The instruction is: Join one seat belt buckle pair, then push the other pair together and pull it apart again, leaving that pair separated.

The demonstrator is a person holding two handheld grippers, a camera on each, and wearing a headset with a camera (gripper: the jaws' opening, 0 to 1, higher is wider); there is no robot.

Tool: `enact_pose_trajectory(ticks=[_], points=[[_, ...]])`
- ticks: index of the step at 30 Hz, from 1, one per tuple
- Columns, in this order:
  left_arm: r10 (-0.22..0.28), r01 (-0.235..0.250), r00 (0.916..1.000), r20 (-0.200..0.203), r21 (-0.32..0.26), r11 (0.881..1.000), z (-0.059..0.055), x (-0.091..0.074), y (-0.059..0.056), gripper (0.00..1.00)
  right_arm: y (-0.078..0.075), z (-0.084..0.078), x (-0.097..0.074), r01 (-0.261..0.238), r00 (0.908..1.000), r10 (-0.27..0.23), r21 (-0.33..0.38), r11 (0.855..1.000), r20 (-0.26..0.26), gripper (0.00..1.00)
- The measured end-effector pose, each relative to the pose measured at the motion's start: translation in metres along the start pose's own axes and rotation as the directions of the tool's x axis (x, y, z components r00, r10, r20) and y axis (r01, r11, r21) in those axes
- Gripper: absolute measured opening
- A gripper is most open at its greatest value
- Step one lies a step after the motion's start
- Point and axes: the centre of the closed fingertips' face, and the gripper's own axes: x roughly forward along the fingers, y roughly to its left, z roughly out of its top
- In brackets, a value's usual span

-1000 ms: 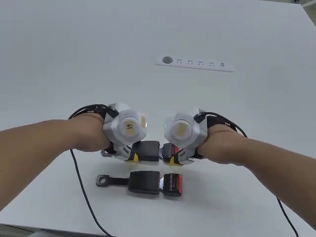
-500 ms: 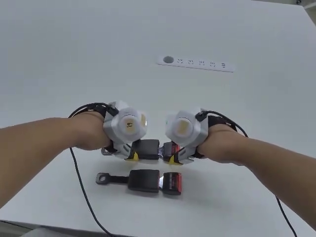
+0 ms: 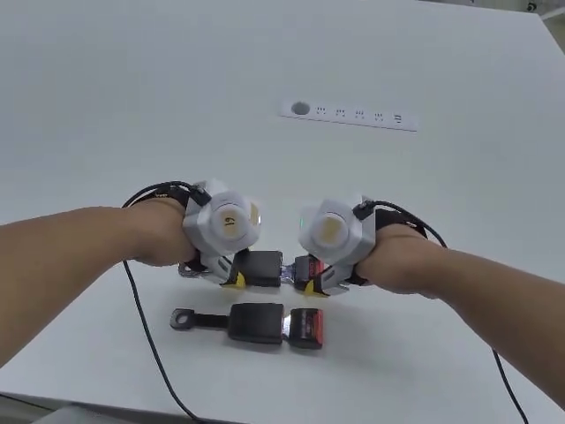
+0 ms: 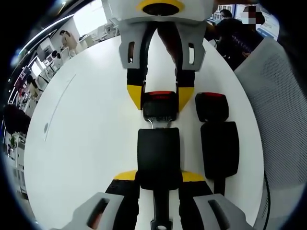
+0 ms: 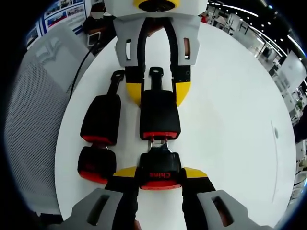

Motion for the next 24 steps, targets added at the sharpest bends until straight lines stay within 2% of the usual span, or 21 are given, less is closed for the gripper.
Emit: enact_pose_trajectory(ticks=[11, 18, 19, 24], points=[[0.006, -0.006, 0.9999, 0.013, 0.002, 1.000, 0.002, -0.001, -0.001, 0.31, 0.000, -0.008, -0.004, 0.011, 0.9997, -0.011, 0.006, 1.000, 0.021, 0.32], [0.008, -0.008, 0.9999, 0.012, 0.000, 1.000, 0.004, -0.003, -0.003, 0.31, 0.002, -0.040, -0.017, 0.004, 1.0000, -0.005, 0.051, 0.999, 0.008, 0.32], [0.008, -0.008, 0.9999, 0.011, -0.002, 1.000, 0.000, 0.000, 0.000, 0.31, 0.003, -0.047, -0.020, 0.004, 1.0000, -0.005, 0.061, 0.998, 0.004, 0.32], [0.005, -0.005, 1.0000, 0.007, -0.002, 1.000, 0.001, -0.001, -0.001, 0.31, 0.006, -0.071, -0.030, 0.005, 0.9999, -0.004, 0.072, 0.997, -0.016, 0.32]])
